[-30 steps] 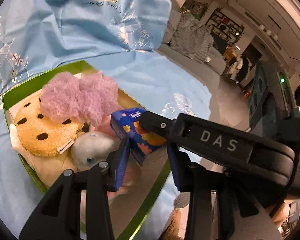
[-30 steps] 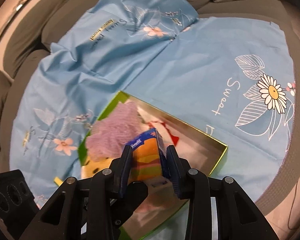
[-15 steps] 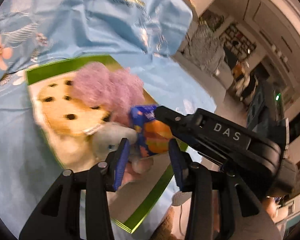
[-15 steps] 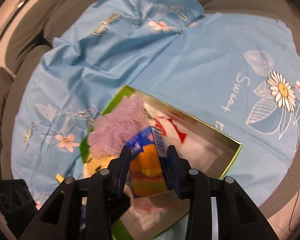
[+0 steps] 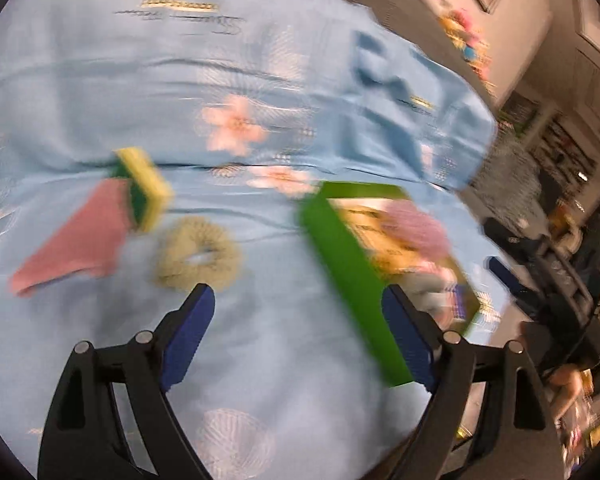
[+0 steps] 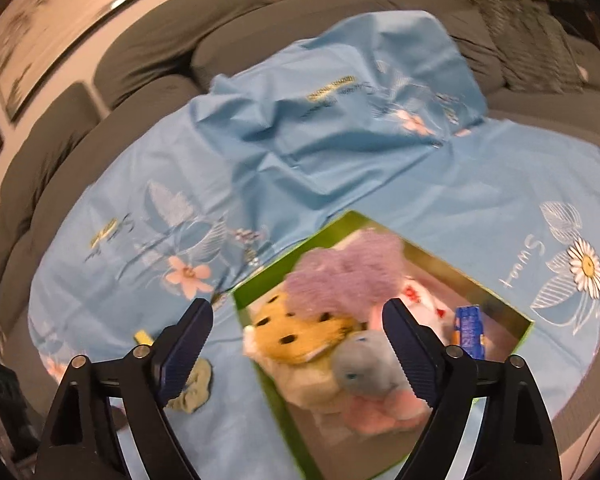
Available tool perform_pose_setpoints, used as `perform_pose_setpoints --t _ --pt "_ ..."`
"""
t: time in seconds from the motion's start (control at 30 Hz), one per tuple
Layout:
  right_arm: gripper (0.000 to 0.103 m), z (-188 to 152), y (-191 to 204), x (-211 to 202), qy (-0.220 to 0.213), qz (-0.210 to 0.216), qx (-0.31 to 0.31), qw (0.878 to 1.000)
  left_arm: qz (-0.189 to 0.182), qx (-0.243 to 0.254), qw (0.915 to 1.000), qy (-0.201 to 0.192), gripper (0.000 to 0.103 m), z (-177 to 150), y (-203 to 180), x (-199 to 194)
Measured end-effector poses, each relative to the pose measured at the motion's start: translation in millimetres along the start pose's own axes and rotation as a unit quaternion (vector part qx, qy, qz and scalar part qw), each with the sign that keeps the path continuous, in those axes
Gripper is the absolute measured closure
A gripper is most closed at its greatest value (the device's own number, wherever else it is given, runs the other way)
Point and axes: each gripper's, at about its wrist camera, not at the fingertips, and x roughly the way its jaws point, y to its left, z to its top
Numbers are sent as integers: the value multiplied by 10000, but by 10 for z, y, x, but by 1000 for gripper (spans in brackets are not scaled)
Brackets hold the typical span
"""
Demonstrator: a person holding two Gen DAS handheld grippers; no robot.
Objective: Organize soft objects
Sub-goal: 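Move the right gripper to the pink towel and grasp it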
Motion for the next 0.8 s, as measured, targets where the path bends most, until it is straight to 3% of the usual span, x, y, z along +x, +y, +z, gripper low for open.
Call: perform_pose_setpoints --t 0.03,0.1,0.23,0.3,0.4,0.57,0.7,0.8 --pt "14 -20 74 15 18 17 -112 9999 206 -112 9997 -34 15 -40 170 -86" --pt "14 -74 235 57 80 41 -348 9994 546 -207 9983 -64 1 -104 420 -172" --pt "14 -223 547 163 228 206 -674 9972 1495 -571 9868 -236 1 -281 1028 -322" --pt "14 -355 773 260 368 373 -944 9942 1763 -989 9789 -300 1 -362 1364 -370" --pt "14 -572 1078 409 627 598 -1297 9878 1720 -1573 9720 -295 1 -427 1770 -410" --pt "14 -993 1678 815 1308 952 -1786 9705 2130 -2075 9535 -501 1 -467 2203 -557" --pt "14 -1335 2187 1299 2014 1253 -2013 9504 2082 -2207 9519 -434 1 -447 2298 -612" --pt "14 -1627 2604 1697 2315 1088 -2263 9399 2053 -2288 9504 -479 1 -435 2348 -684"
